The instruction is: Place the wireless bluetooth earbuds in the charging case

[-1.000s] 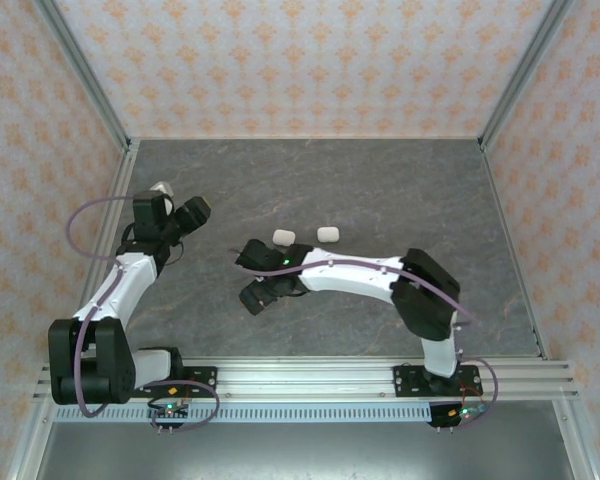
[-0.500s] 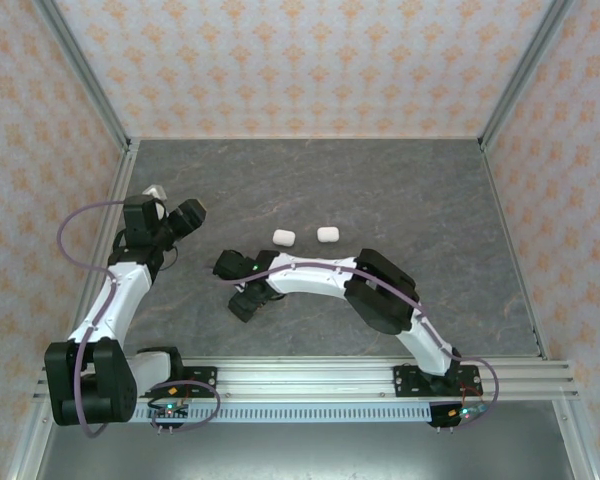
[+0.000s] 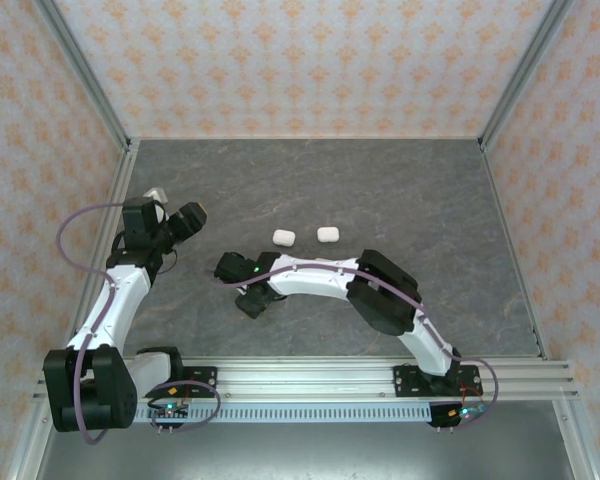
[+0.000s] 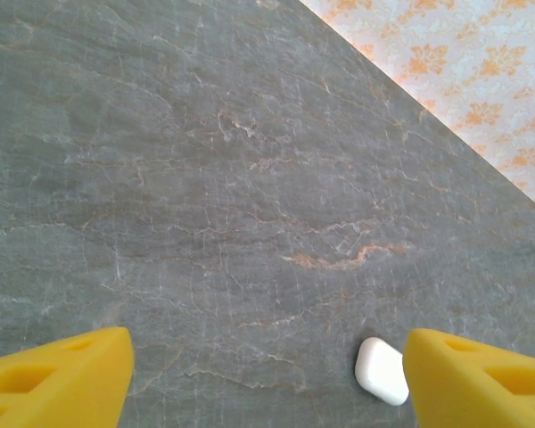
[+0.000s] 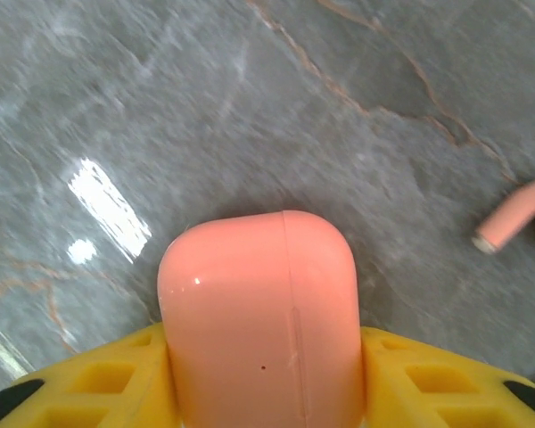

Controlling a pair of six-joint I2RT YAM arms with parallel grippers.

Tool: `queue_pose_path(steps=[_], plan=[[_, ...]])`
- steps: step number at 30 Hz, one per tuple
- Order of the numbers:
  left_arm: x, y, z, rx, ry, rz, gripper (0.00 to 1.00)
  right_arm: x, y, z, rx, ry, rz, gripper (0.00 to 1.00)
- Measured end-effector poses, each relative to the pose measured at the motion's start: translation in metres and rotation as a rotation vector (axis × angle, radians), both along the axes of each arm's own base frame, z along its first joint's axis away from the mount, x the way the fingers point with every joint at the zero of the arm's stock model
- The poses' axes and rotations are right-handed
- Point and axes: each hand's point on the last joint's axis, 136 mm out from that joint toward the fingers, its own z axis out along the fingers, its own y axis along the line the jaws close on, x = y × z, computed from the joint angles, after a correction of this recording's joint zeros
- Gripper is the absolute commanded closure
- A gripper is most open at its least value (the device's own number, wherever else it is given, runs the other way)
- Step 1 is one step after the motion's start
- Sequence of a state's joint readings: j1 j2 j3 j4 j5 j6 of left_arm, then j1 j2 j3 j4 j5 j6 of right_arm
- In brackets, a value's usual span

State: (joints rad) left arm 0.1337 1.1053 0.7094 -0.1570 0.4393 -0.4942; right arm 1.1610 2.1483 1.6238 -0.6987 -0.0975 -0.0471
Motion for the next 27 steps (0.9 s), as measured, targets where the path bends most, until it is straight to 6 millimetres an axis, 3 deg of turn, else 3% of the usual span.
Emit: queue_pose_path(steps=[3, 7, 12, 17, 22, 27], plan=[[-0.004, -0.007, -0.001, -0.016, 0.01, -0.036, 0.21, 0.004, -0.02, 0.012, 0.005, -0.012, -0.007, 0.55], [-0.007, -0.021, 0.005, -0.051, -0.007, -0.109, 0.21, 0.022, -0.049, 0.052, 0.104, -0.076, -0.033, 0.55], [-0.013, -0.056, 0.034, -0.117, -0.078, -0.262, 0.21, 0.056, -0.096, 0.14, 0.321, -0.277, -0.082, 0.55], [-0.022, -0.109, 0.073, -0.177, -0.177, -0.484, 0.21, 0.059, -0.123, 0.209, 0.462, -0.502, -0.028, 0.55], [-0.038, -0.153, 0.107, -0.22, -0.261, -0.675, 0.21, 0.054, -0.131, 0.235, 0.489, -0.615, 0.058, 0.55], [-0.056, -0.192, 0.131, -0.253, -0.31, -0.839, 0.21, 0.052, -0.128, 0.239, 0.475, -0.648, 0.131, 0.55]])
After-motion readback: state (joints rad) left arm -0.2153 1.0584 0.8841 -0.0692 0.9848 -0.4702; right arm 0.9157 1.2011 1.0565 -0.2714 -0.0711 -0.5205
